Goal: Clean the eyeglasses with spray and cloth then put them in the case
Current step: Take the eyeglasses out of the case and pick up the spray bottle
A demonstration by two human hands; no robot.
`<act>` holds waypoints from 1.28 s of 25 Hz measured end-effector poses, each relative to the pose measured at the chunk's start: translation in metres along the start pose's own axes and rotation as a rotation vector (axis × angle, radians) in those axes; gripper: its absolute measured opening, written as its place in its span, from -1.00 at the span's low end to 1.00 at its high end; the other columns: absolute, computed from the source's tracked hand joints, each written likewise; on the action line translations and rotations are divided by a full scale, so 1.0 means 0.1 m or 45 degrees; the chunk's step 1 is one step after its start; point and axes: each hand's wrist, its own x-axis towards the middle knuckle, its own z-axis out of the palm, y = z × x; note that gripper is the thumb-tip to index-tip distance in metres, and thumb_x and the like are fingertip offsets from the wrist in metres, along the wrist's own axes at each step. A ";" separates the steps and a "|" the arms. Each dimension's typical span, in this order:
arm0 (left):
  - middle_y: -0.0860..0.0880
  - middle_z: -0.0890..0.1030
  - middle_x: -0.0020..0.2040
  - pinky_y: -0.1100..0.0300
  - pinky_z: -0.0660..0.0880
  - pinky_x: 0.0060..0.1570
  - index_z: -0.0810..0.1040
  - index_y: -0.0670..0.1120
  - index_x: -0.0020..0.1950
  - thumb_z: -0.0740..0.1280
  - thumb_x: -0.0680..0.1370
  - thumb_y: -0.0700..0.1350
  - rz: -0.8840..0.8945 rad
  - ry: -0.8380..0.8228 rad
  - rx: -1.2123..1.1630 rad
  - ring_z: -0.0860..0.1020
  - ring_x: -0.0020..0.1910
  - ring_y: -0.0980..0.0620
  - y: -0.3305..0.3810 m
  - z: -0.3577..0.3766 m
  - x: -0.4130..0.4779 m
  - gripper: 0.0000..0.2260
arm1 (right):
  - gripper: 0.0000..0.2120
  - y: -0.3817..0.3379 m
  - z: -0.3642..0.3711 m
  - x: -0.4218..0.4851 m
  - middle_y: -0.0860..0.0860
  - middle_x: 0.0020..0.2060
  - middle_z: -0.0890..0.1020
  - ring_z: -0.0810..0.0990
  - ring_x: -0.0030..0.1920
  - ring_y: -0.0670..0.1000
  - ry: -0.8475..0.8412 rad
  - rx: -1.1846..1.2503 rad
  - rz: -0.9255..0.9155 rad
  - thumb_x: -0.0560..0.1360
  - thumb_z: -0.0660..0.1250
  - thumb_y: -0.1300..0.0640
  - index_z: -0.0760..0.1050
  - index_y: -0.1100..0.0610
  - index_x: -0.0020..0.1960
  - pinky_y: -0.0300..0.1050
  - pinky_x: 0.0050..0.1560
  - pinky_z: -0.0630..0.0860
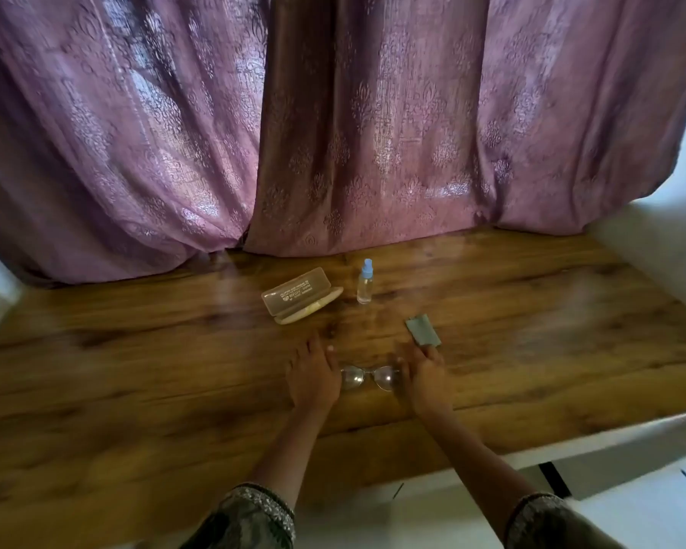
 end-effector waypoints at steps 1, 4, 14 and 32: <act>-0.15 0.46 0.30 0.00 0.30 0.21 0.32 -0.11 0.36 0.05 0.61 -0.05 -0.025 0.009 -0.035 0.41 0.26 -0.13 0.01 -0.02 -0.01 -0.66 | -0.70 0.00 -0.01 0.00 0.16 0.13 0.52 0.54 0.01 0.13 -0.021 0.045 0.055 0.57 0.18 0.09 0.46 0.12 0.26 -0.10 -0.08 0.44; -0.17 0.59 0.11 0.06 0.38 0.06 0.52 -0.15 0.14 0.10 0.60 -0.12 -0.126 -0.011 -0.176 0.52 0.11 -0.15 0.02 -0.02 0.00 -0.75 | -0.74 0.03 -0.04 0.00 0.16 0.01 0.63 0.58 -0.16 0.07 -0.120 0.107 0.175 0.56 0.22 0.10 0.51 0.13 0.20 -0.19 -0.25 0.44; -0.12 0.66 0.04 0.23 0.39 0.02 0.65 -0.18 -0.05 0.30 0.50 -0.25 -0.400 -0.116 -0.703 0.57 0.07 -0.04 0.01 -0.03 0.02 -0.87 | -0.88 0.06 -0.06 0.04 0.03 -0.16 0.67 0.56 -0.26 -0.09 -0.084 0.535 0.400 0.46 0.35 0.25 0.64 0.15 -0.05 -0.38 -0.35 0.39; 0.02 0.63 -0.25 0.44 0.34 -0.31 0.66 -0.06 -0.20 0.44 0.42 -0.03 0.240 0.089 -0.606 0.52 -0.28 0.20 0.15 -0.45 -0.02 -0.90 | -0.94 -0.06 -0.46 0.14 0.04 -0.28 0.65 0.58 -0.28 -0.06 0.109 1.174 0.414 0.41 0.40 0.28 0.60 0.17 -0.14 -0.20 -0.20 0.50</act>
